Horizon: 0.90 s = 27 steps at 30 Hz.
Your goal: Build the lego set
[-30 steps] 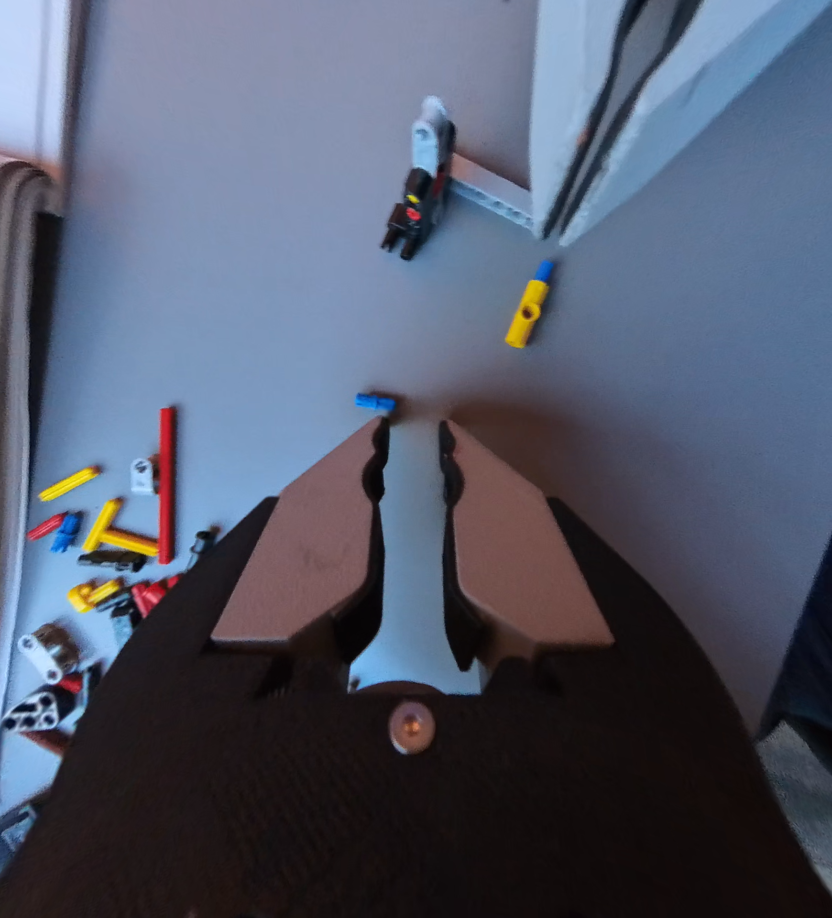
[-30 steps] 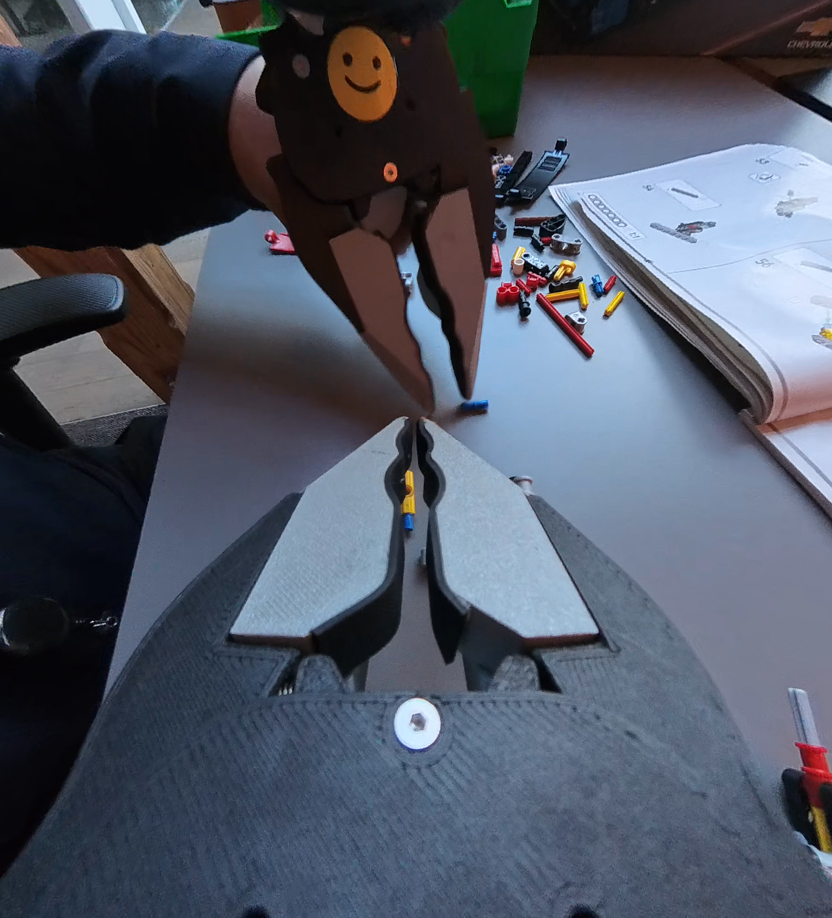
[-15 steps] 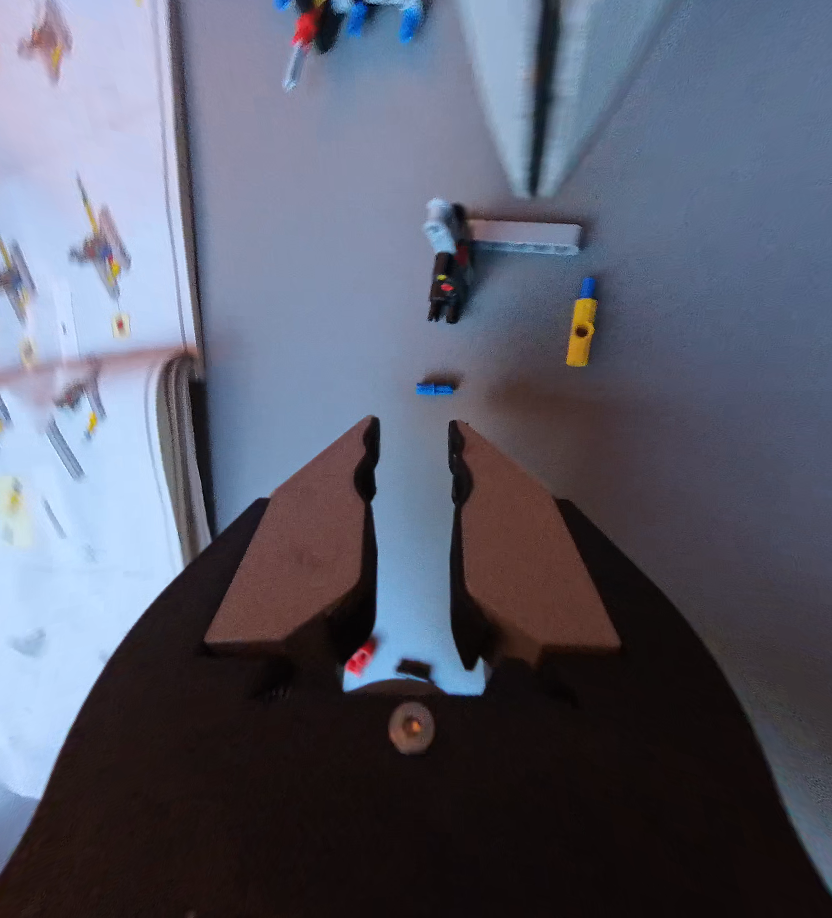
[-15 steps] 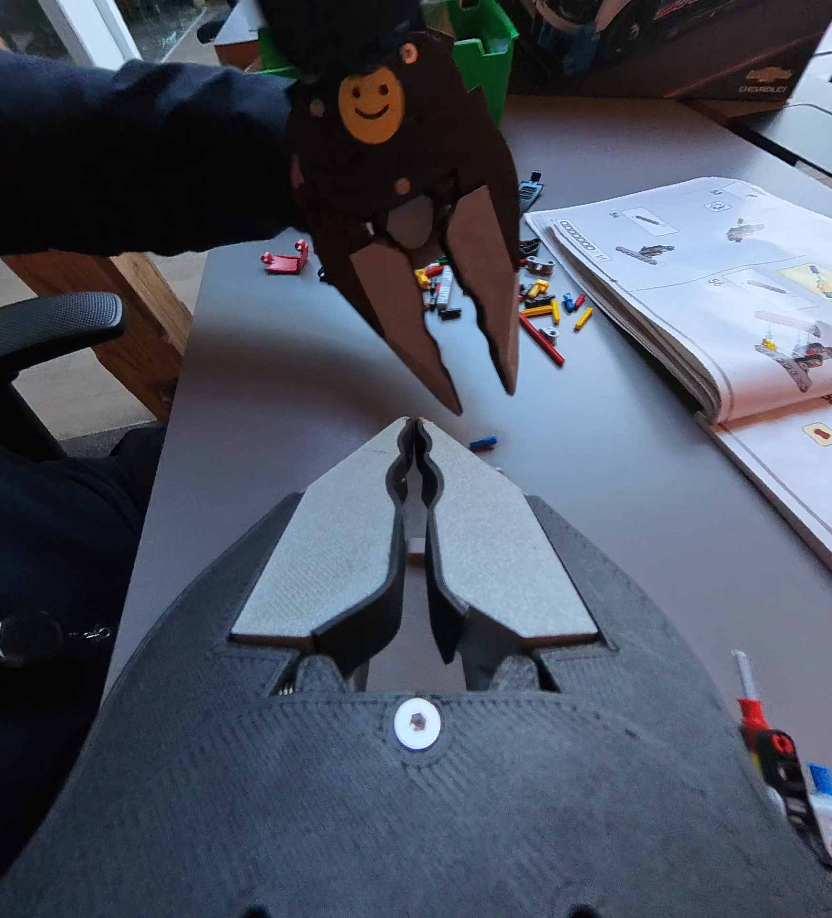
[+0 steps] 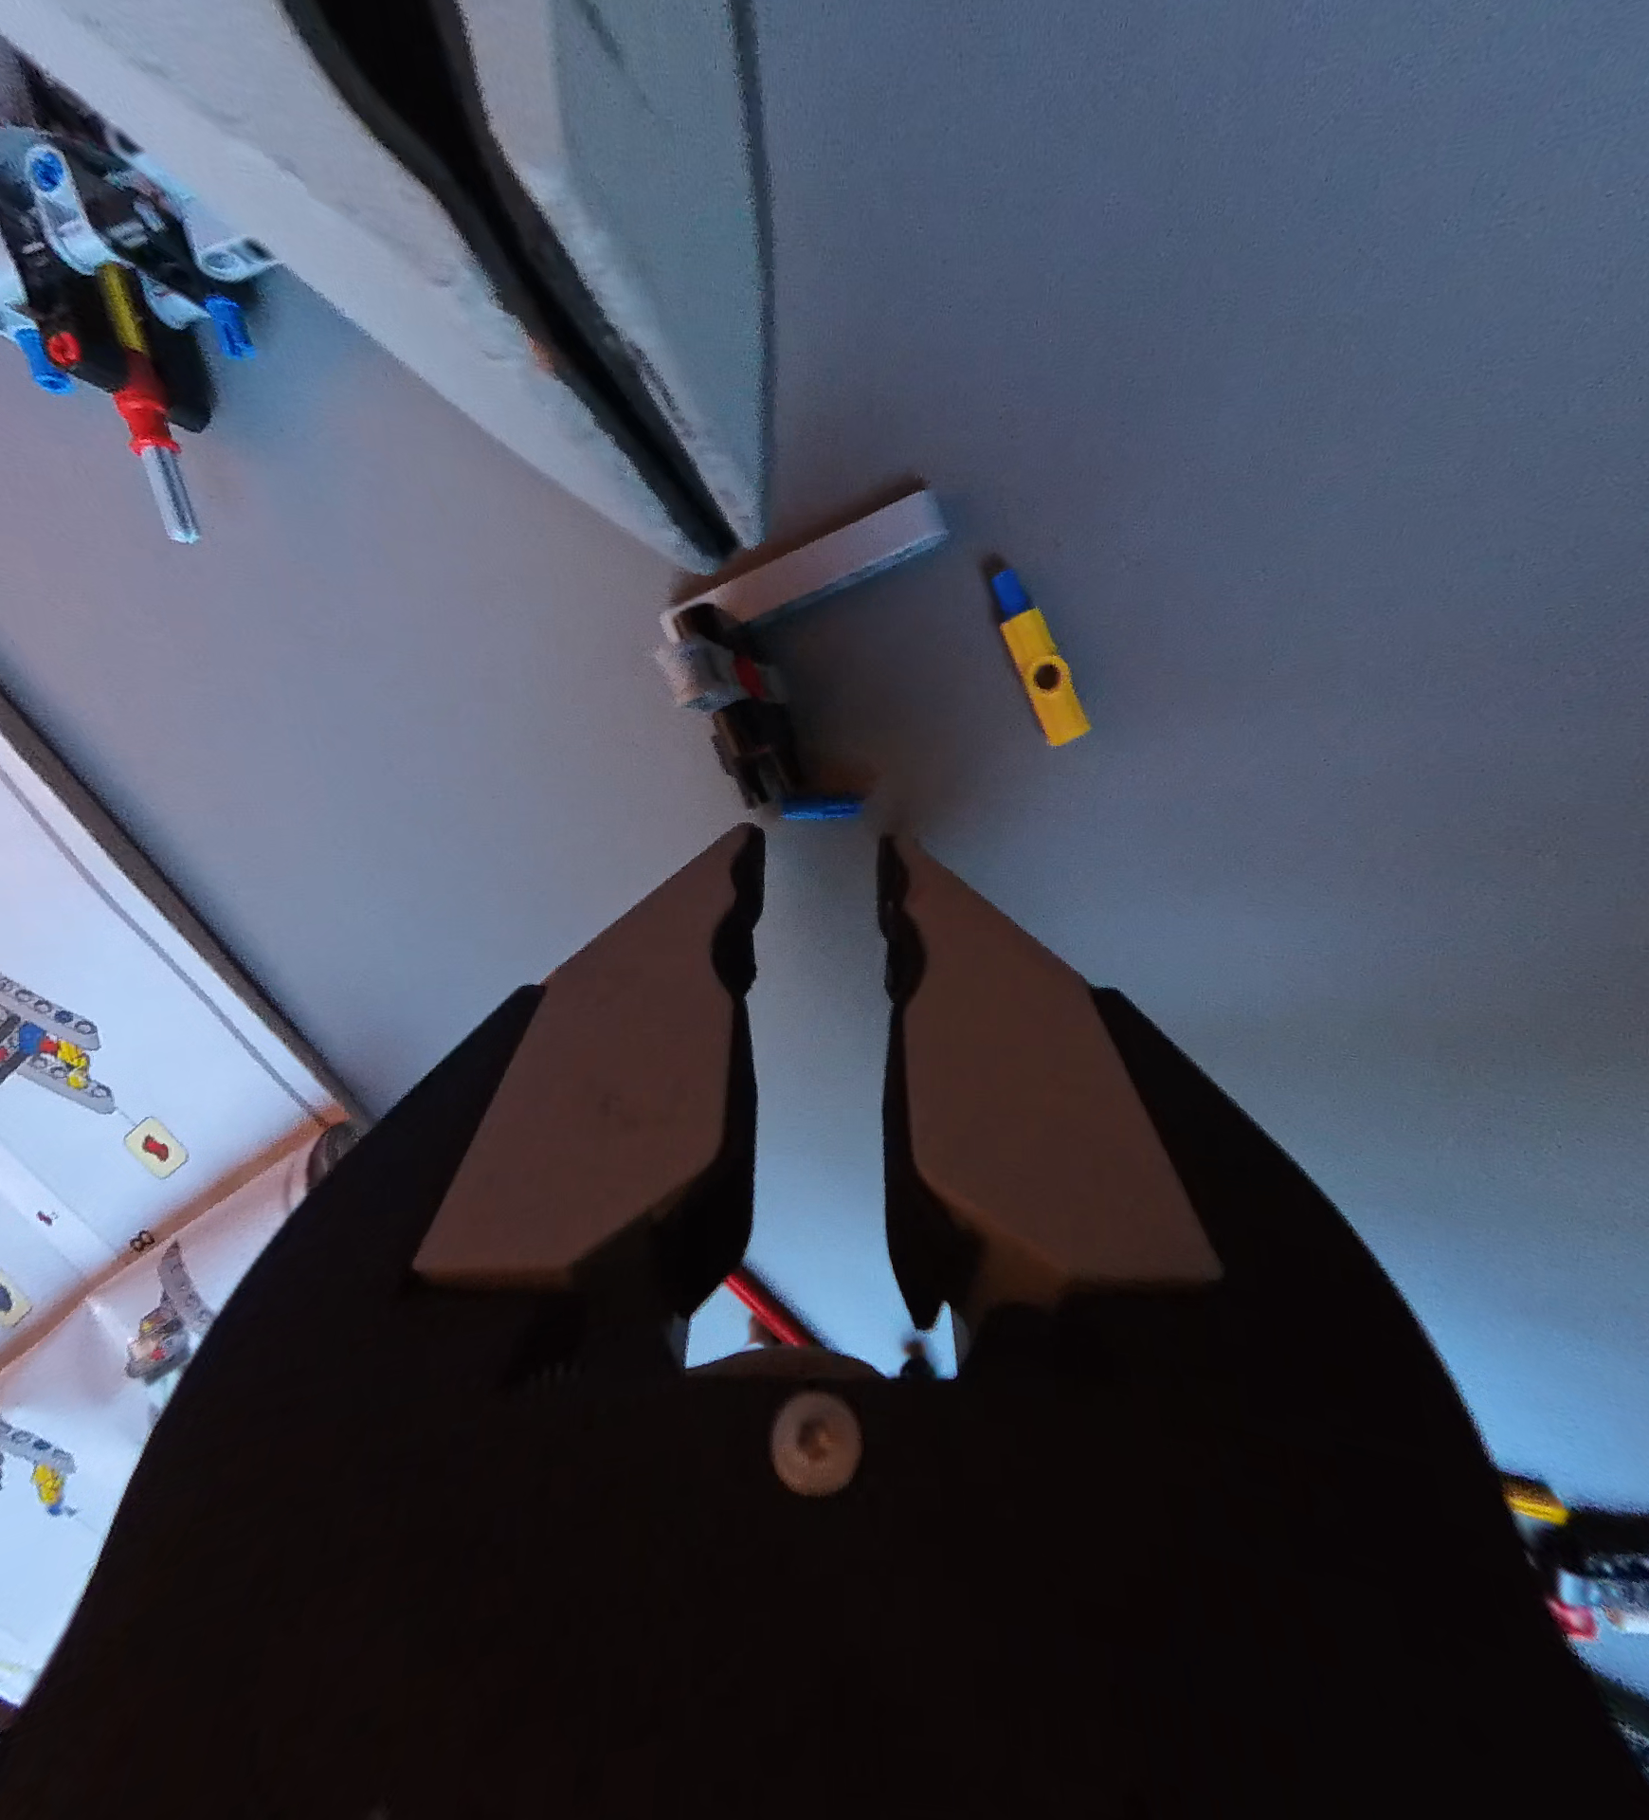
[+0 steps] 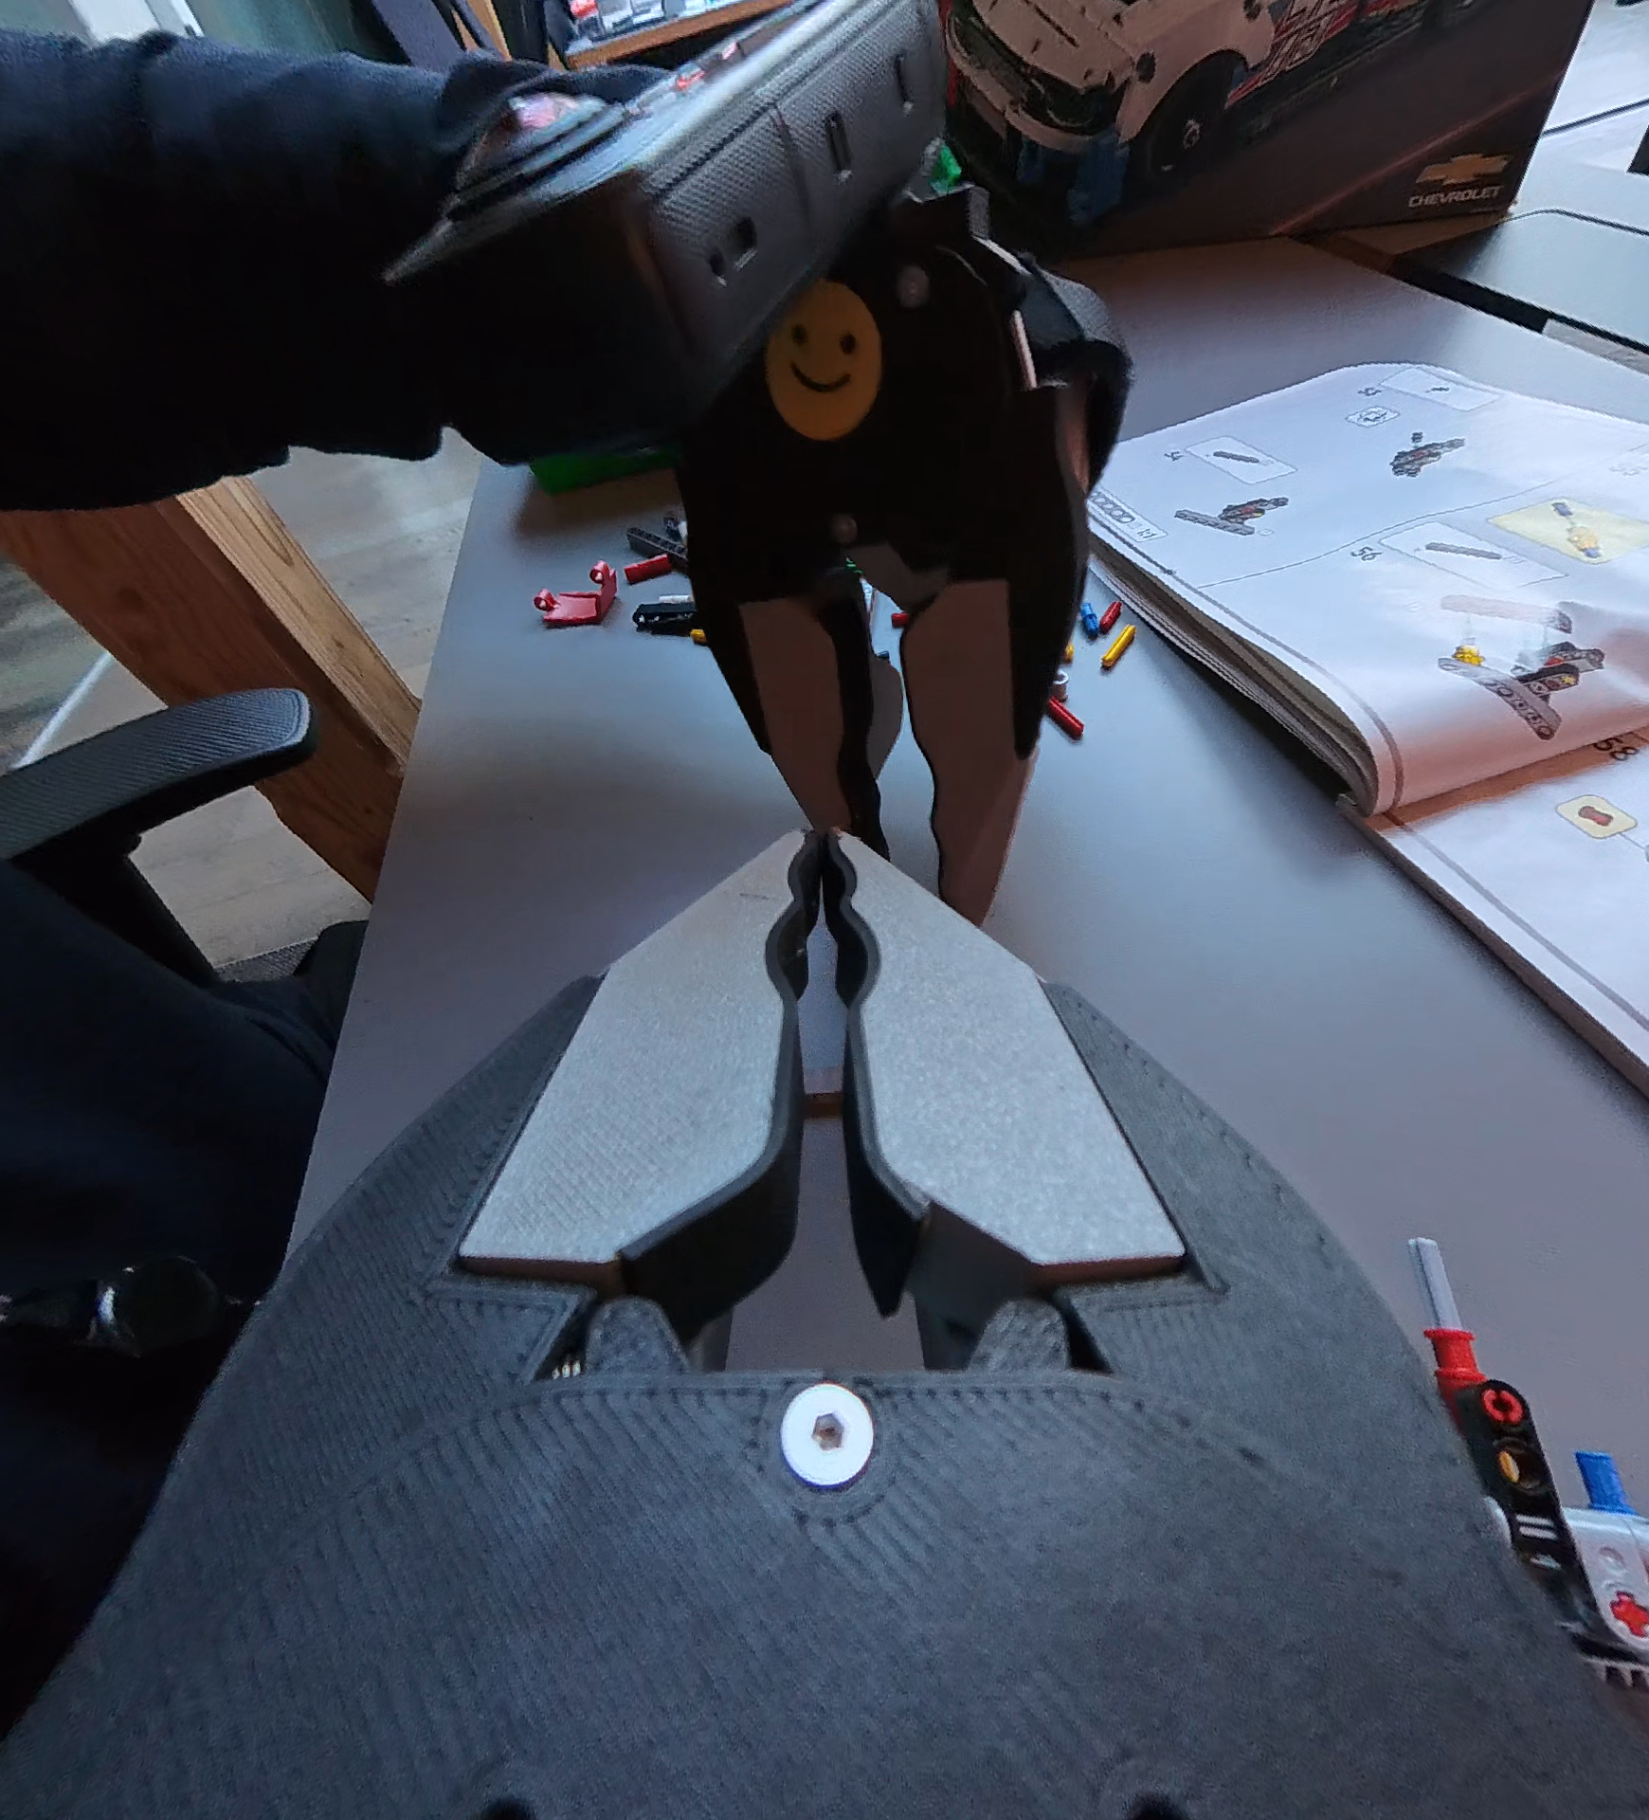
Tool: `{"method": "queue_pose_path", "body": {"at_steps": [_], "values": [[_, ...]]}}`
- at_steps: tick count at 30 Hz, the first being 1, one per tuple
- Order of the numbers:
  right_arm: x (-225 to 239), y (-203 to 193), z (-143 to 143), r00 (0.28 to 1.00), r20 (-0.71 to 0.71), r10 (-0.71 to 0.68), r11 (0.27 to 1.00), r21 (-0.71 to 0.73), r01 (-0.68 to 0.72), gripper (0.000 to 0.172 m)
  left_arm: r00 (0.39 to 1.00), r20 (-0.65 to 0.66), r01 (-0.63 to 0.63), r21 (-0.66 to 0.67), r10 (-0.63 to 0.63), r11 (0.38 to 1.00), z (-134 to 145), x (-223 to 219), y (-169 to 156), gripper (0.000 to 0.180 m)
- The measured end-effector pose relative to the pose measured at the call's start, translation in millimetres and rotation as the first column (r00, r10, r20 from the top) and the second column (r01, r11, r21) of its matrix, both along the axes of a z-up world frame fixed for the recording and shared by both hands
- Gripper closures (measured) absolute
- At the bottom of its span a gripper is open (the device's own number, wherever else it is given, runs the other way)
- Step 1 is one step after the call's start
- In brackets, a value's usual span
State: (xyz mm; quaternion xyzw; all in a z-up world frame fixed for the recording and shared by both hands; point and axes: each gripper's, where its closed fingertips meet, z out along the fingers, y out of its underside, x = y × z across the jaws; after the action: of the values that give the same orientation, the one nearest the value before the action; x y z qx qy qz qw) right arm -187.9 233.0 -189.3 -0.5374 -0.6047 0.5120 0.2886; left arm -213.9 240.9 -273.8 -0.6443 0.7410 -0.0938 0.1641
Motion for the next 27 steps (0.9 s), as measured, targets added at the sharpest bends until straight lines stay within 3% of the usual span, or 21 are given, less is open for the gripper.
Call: {"method": "queue_pose_path", "body": {"at_steps": [8, 15, 21, 25, 27], "values": [[-0.1, 0.2, -4.5, 1.0, 0.024, 0.007, 1.0, -0.003, -0.007, 0.172, 0.991, 0.053, -0.125, 0.03, 0.123, 0.992, -0.6, 2.9, 2.6, 0.171], [-6.9, 3.8, -31.6, 0.991, 0.12, -0.066, 0.97, 0.239, 0.036, 0.15, 0.964, 0.102, -0.251, 0.053, 0.245, 0.967, 1.0, -7.3, -1.7, 0.163], [-7.5, 14.6, -51.3, 0.975, 0.197, -0.107, 0.959, 0.281, 0.049, 0.144, 0.986, 0.092, -0.144, 0.083, 0.137, 0.986, 4.3, 0.9, -8.9, 0.159], [-4.4, 24.9, -55.1, 0.968, 0.211, -0.136, 0.947, 0.314, 0.064, 0.167, 0.995, 0.068, -0.074, 0.107, 0.067, 0.991, 9.3, 6.2, -6.7, 0.159], [-3.0, 27.5, -55.3, 0.967, 0.216, -0.139, 0.949, 0.308, 0.067, 0.168, 0.998, 0.044, -0.051, 0.114, 0.047, 0.992, 11.5, 5.0, -4.1, 0.16]]}}
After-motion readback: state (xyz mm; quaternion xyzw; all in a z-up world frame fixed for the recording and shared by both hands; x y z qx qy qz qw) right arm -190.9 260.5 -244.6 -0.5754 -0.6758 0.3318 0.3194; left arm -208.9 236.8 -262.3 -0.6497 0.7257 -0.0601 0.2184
